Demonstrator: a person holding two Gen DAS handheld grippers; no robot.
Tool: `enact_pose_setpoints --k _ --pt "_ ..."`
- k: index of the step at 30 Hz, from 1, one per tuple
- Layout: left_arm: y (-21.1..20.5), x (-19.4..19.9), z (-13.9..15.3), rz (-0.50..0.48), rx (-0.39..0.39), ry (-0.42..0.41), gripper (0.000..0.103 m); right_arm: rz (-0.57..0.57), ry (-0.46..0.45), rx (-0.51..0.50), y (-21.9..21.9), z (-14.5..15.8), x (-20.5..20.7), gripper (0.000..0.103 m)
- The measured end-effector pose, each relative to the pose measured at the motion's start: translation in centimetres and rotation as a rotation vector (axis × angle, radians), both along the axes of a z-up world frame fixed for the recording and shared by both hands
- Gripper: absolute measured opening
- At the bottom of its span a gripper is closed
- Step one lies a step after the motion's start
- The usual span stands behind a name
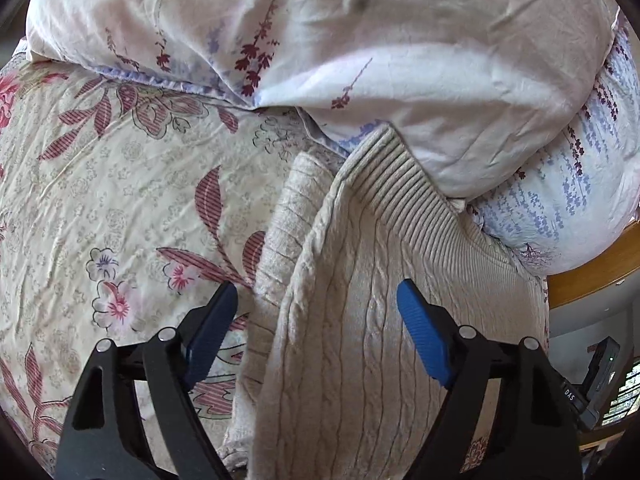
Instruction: Fold small clothes
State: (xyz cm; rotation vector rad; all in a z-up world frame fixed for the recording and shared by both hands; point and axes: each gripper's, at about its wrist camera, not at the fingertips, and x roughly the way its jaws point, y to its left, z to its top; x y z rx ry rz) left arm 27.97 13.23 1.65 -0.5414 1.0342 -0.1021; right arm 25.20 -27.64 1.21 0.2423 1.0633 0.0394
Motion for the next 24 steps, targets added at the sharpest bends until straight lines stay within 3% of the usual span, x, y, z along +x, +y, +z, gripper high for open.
enact_pose_setpoints --k 4,8,11,15,20,24 --pt "0.6 0.2 -0.1 0.028 -0.080 -0.018 0.076 -0.005 0.000 0.022 -0.4 0.2 -0.3 0.102" --pt "2.7 0.0 -0.5 0.059 -0.185 -0.020 0.062 -0.001 0.006 0.027 -0.2 0.0 -0.2 0.102" --pt "4.5 -0.1 -1.4 0.093 -0.296 -0.017 0.048 0.008 0.011 0.032 -0.1 -0.2 0.0 0.102" --pt "5.3 -0.3 -2.3 0.093 -0.346 0.014 0.026 0.010 0.011 0.041 -0.1 -0.2 0.0 0.102" --pt "5.4 -0.7 -2.4 0.103 -0.396 0.010 0.018 0.008 0.012 0.046 -0.1 -0.2 0.1 0.102" --pt "3.8 -0.8 -0.8 0.079 -0.421 -0.034 0.015 0.003 0.006 0.059 -0.2 -0.1 -0.2 0.102"
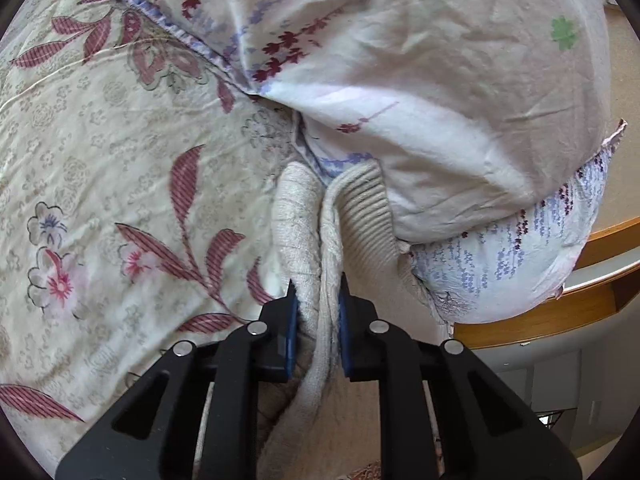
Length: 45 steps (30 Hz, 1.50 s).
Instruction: Fold small clothes
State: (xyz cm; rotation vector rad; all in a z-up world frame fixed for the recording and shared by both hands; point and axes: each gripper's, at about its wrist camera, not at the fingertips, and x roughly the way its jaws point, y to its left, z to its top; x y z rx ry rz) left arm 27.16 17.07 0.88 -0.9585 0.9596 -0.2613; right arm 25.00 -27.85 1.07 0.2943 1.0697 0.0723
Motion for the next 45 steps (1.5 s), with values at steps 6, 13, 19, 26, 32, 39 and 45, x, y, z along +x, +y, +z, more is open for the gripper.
enact_pose_setpoints --k 6,13,19,26,32,39,45 --pt "-2.0 -0.2 2.1 -0.032 0.014 -0.035 0.015 -0.011 -0.014 0.028 -0.3 0.3 -0.6 0.102" --pt "-4.9 -0.1 4.5 -0.060 0.009 -0.087 0.014 -0.018 -0.026 0.050 -0.3 0.6 -1.1 0.102" --pt "-8.2 0.4 6.5 -0.125 0.091 -0.116 0.014 -0.017 -0.043 0.064 -0.1 1.1 -1.3 0.102" --pt "-12.3 1.6 7.7 -0.180 -0.025 -0.123 0.014 -0.028 -0.050 0.078 -0.7 1.4 -2.0 0.102" --pt "-18.2 3.1 8.2 -0.250 -0.140 -0.099 0.014 -0.045 -0.049 0.096 -1.7 1.1 -2.2 0.102" --pt "-26.0 4.4 6.9 -0.377 -0.196 -0.049 0.014 -0.055 -0.061 0.120 -2.8 1.1 -2.7 0.102" --pt "-28.1 4.7 2.2 -0.430 -0.281 0.125 0.024 -0.079 -0.095 0.163 -4.2 2.3 -2.6 0.102"
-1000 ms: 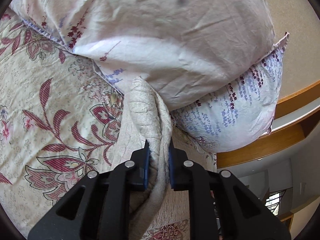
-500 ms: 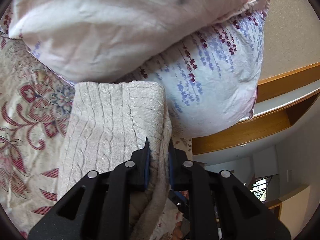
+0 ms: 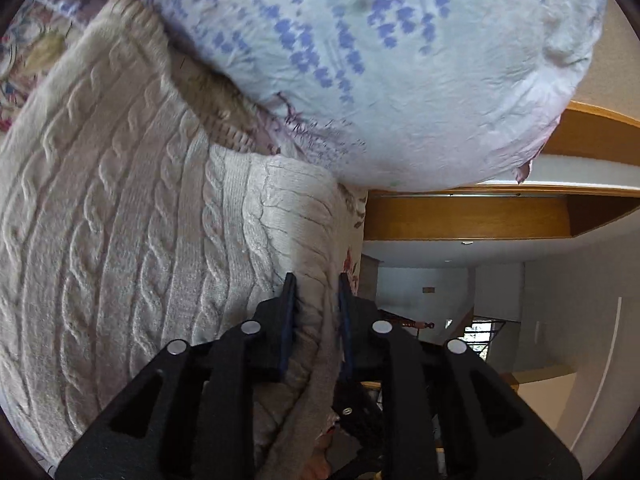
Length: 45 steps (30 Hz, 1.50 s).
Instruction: Fold small clothes
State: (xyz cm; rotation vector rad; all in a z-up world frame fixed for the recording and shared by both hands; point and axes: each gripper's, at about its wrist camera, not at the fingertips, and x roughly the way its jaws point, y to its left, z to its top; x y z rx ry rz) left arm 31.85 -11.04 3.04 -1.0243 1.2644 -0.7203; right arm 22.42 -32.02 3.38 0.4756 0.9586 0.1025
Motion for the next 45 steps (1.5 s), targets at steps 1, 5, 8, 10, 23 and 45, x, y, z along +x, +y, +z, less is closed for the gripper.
enact_pose_setpoints --k 1,5,8,10,23,45 --pt "0.5 -0.2 -0.3 -0.006 -0.040 0.011 0.024 -0.003 -0.011 0.014 -0.2 0.2 0.1 0.102" --pt "2.5 -0.4 2.2 0.002 -0.067 -0.096 0.053 0.016 -0.059 0.131 -1.2 1.3 1.1 0.094" --pt "4.6 -1.0 6.0 0.042 0.178 -0.292 0.065 0.062 -0.016 0.245 -1.8 1.1 3.4 0.078" --pt "5.3 -1.7 8.0 0.067 0.425 -0.408 0.071 0.075 0.047 0.282 -1.4 0.4 5.1 0.073" --pt "6.5 -5.0 7.4 0.061 1.048 -0.514 0.081 0.109 0.131 0.234 1.4 -0.9 7.2 0.050" --pt "6.4 -5.4 6.7 0.041 1.026 -0.502 0.084 0.154 -0.084 0.074 2.3 3.9 7.8 0.016"
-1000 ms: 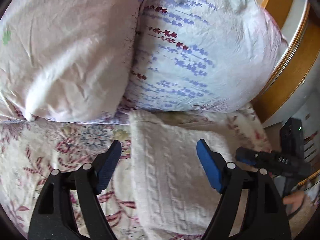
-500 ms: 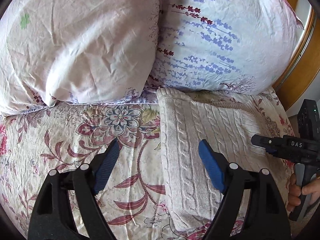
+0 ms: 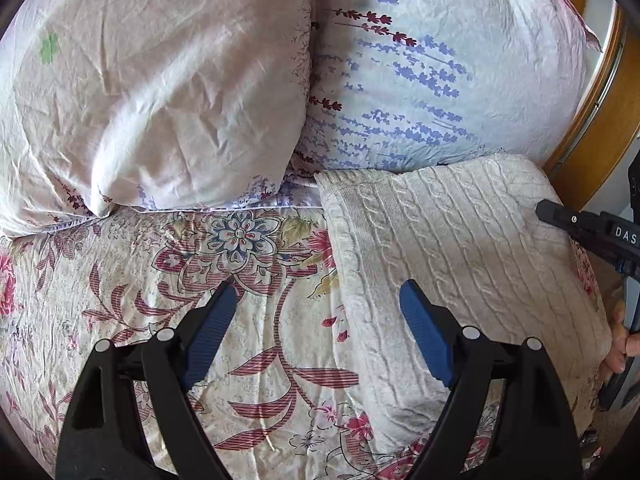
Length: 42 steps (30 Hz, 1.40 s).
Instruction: Fold small clothes
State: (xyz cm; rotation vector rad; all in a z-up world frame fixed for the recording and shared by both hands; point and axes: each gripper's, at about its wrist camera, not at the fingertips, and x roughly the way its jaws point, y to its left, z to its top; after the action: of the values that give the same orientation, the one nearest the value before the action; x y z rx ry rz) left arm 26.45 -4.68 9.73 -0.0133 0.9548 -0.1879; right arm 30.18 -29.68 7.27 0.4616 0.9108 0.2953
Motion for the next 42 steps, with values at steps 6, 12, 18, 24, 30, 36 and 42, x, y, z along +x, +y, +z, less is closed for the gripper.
enact_pose_setpoints --k 6,12,18,24,30,36,42 --pt "-1.2 0.0 0.3 -0.042 0.018 -0.015 0.086 -0.074 0.026 0.029 -3.2 -0.8 -0.2 0.016" --pt "-2.1 0.0 0.5 -0.065 0.033 -0.020 0.086 -0.115 0.042 0.075 -4.6 -1.7 -0.8 0.016" --pt "-2.3 -0.1 0.6 -0.073 0.040 -0.025 0.088 -0.136 0.026 0.088 -5.7 -1.0 -1.1 0.016" --pt "-2.1 0.0 0.4 -0.067 0.026 -0.012 0.088 -0.174 0.050 0.103 -6.4 -1.9 -1.4 0.016" --pt "-2.2 0.0 0.1 -0.075 0.020 -0.004 0.088 -0.191 0.081 0.088 -7.3 -3.2 -1.3 0.016" --pt "-2.0 0.1 0.1 -0.081 0.014 0.003 0.088 -0.228 0.178 0.047 -8.0 -5.0 -1.5 0.027" --pt "-0.8 0.1 -0.2 -0.060 -0.030 0.021 0.088 -0.162 0.081 0.140 -9.1 -1.0 -5.6 0.041"
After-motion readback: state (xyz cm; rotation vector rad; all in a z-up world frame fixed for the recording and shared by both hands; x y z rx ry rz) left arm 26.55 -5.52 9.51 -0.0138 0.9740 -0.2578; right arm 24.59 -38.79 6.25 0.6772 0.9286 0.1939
